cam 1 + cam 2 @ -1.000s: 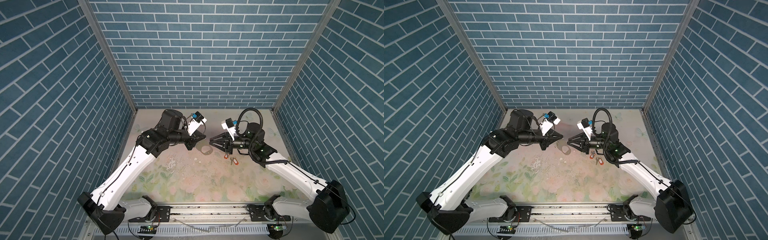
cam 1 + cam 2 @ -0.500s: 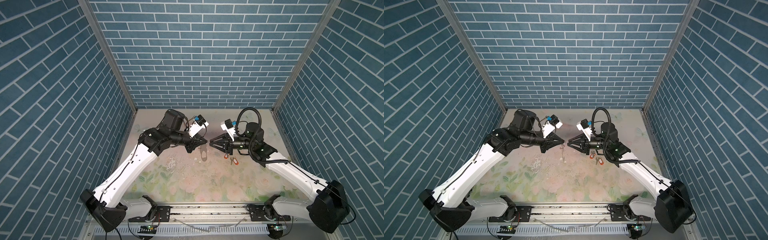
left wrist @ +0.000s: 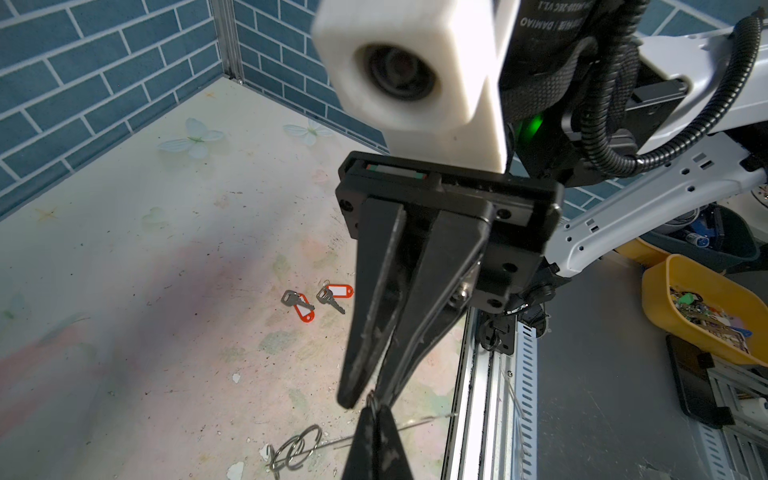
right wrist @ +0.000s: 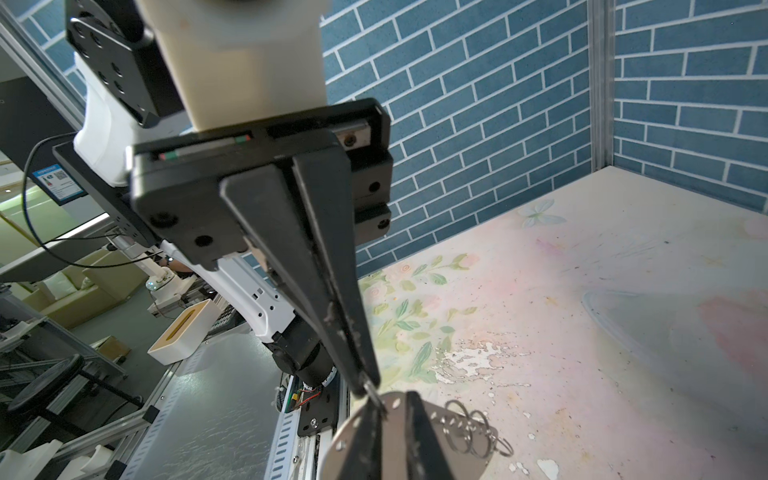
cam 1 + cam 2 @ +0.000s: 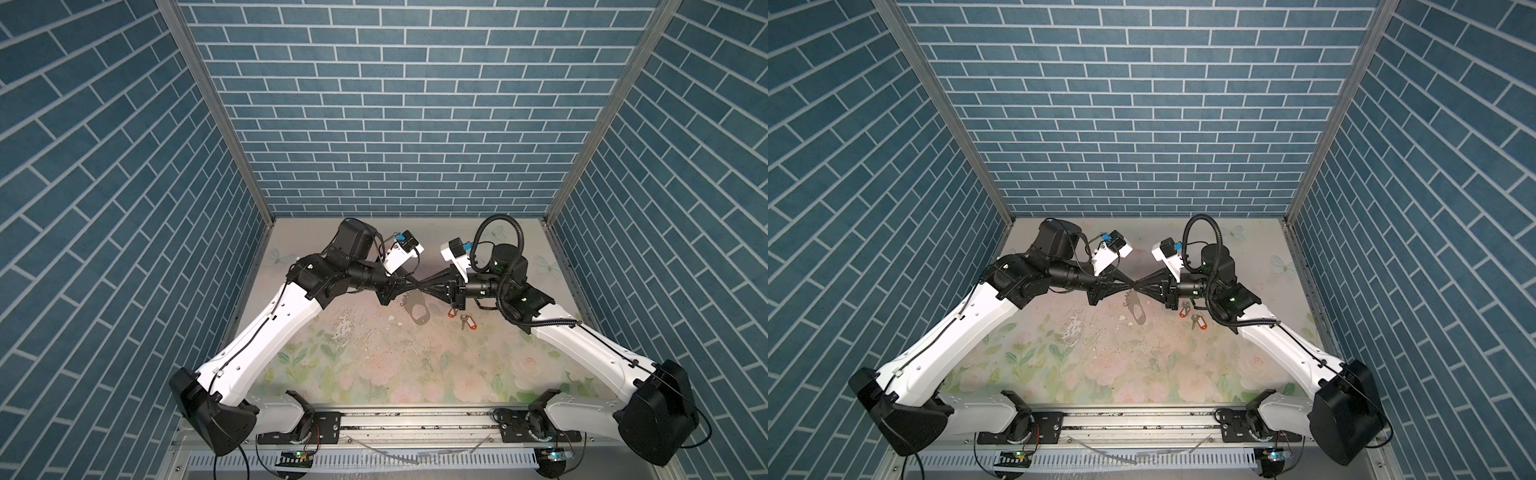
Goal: Put the keys on the keyring
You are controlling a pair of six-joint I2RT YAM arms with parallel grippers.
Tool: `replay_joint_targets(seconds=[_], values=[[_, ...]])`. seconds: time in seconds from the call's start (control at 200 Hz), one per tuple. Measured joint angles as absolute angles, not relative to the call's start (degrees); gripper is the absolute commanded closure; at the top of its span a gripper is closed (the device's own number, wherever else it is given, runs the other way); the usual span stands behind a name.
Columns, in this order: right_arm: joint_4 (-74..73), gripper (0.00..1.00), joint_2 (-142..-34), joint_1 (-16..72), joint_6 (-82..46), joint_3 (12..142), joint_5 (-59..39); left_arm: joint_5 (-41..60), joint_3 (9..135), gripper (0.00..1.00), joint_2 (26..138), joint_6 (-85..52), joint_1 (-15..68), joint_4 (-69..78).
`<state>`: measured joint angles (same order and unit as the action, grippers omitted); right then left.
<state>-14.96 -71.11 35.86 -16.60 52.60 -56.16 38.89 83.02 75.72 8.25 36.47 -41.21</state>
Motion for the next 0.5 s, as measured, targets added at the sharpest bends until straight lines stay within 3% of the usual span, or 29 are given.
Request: replay_joint_targets(seconds=[0.14,0.23,0.31,0.42,0.5], values=[[-15.0,0.93,-71.1,35.9,-16.6,52.7,-56.3,38.9,83.0,1.0,75.8,8.2,36.5,-40.9],[-15.0,1.0,-71.1,35.9,-16.6,52.7,-56.4,38.9,83.0,1.0,75.8,8.2,36.4,-40.9],[-15.0,1.0,-71.2,35.8,-16.6,52.7,-56.6,38.9,83.0,1.0,75.8,8.3,36.4,-40.8],[-15.2,1.0,-71.1,35.8,-16.7,52.7,-56.6,38.7,82.7,0.85,75.7,8.2,36.4,-40.3],[-16.1,1.0,-71.2,35.9,-16.8,52.7,-56.4,38.5,81.9,0.8,75.4,7.8,36.4,-39.0]])
